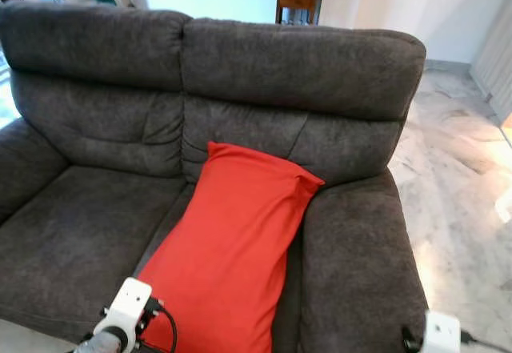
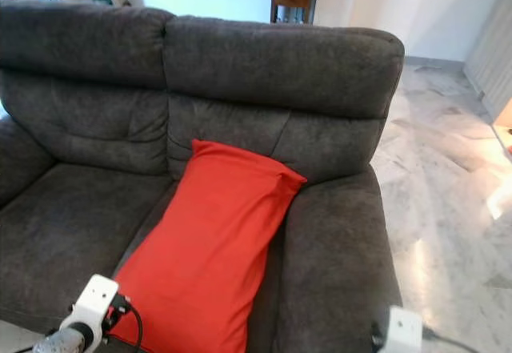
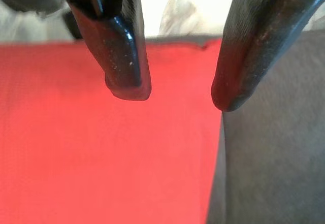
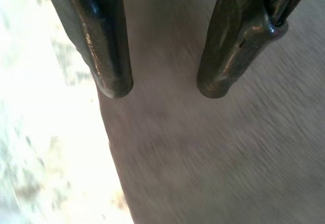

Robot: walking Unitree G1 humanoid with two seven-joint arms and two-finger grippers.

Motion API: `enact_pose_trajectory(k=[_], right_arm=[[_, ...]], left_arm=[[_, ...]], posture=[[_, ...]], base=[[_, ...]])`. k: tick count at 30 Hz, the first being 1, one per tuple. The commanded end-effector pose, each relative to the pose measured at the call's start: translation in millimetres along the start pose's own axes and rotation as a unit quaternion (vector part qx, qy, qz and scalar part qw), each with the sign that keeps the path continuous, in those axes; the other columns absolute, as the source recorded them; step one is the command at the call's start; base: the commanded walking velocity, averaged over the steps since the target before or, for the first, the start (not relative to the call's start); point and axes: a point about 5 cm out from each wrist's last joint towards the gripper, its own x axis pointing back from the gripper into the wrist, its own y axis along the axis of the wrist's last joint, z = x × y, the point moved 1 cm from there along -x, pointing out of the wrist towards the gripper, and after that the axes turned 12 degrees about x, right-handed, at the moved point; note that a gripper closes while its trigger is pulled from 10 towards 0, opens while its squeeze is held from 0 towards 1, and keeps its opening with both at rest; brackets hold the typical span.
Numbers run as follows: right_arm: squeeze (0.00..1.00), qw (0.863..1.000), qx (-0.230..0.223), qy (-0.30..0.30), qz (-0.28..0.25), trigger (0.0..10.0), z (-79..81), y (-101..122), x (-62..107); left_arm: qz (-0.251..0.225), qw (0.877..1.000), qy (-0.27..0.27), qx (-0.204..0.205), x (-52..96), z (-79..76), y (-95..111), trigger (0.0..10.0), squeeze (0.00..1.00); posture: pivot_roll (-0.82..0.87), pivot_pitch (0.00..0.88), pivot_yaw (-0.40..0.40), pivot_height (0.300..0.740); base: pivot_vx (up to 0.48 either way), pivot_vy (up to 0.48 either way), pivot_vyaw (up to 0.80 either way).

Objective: Move the pillow to the sofa from floor

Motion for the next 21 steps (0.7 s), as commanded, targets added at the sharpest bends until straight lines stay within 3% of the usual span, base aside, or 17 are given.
enact_pose_trajectory(k=[1,3,5,10,14,21], right_arm=[[0.0,0.999,-0.018,-0.023,0.024,10.0,-7.3,-13.1,2.7],[0.0,0.997,-0.036,-0.043,0.056,10.0,-14.5,-30.7,7.6],[0.0,0.996,-0.034,-0.045,0.063,10.0,-14.8,-34.0,8.5],[0.0,0.995,0.001,-0.012,0.096,10.0,0.0,-49.1,13.3],[0.0,0.993,-0.018,-0.002,0.115,10.0,6.7,-60.8,18.3],[0.0,0.992,-0.008,0.035,0.125,10.0,19.1,-70.2,23.4]], left_arm=[[0.025,1.0,-0.005,-0.017,0.8,-4.9,-14.4,10.0,0.0],[0.05,0.999,-0.007,-0.014,0.5,-9.1,-25.5,10.0,0.0],[0.054,0.998,-0.006,-0.012,-0.1,-9.8,-27.2,10.0,0.0],[0.1,0.995,0.002,0.003,-0.4,-14.7,-42.0,10.0,0.0],[0.122,0.992,0.015,0.019,2.4,-17.8,-52.3,10.0,0.0],[0.138,0.99,0.005,0.016,5.9,-23.9,-61.7,10.0,0.0]], posture=[[0.01,0.0,0.036,0.74],[0.0,0.0,0.042,0.74],[0.0,0.0,0.043,0.74],[-0.03,0.0,0.049,0.74],[-0.04,0.0,0.052,0.74],[-0.02,0.0,0.035,0.74]], base=[[0.0,0.0,0.0],[0.0,0.0,0.0],[0.0,0.0,0.0],[0.0,0.0,0.0],[0.0,0.0,0.0],[0.0,0.0,0.0]])
